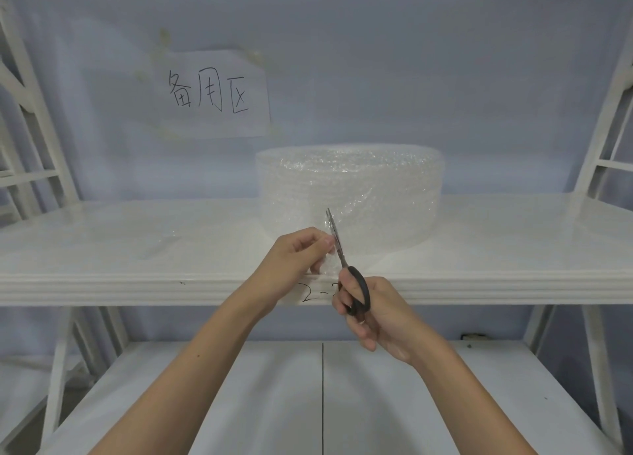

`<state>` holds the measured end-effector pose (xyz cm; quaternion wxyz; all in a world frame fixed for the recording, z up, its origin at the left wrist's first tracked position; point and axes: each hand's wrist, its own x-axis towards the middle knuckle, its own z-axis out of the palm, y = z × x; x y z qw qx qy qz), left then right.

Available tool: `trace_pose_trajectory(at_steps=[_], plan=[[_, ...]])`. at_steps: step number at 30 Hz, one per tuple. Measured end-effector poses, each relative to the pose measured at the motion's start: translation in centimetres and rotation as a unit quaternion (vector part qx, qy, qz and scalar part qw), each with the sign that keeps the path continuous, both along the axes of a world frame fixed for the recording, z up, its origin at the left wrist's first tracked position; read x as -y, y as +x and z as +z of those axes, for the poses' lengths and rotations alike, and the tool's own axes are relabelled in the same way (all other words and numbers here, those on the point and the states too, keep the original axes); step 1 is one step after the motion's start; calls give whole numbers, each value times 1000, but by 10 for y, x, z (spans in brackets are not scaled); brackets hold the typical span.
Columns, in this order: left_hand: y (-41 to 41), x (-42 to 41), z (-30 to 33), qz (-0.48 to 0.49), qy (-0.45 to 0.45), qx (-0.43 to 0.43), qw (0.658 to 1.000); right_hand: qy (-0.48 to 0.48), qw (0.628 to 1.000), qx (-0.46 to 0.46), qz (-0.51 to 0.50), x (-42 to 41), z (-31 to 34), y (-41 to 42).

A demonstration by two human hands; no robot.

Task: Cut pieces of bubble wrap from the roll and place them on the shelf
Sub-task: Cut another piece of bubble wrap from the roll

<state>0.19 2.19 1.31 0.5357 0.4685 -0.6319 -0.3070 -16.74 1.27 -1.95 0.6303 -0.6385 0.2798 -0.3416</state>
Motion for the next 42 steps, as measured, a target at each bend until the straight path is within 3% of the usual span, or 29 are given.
trace_pose_trajectory(at_steps=[14,26,36,42], plan=[[0,1,0,-3,7,10,1000,-42,998,-42,-23,-2,4,0],[3,-1,0,-9,11,21,1000,23,999,1,31,-3,7,-1],[1,0,1,-10,15,15,1000,-23,1000,1,-21,-2,6,1],[1,-1,1,-10,14,23,1000,12,999,18,44,-3,7,-4]])
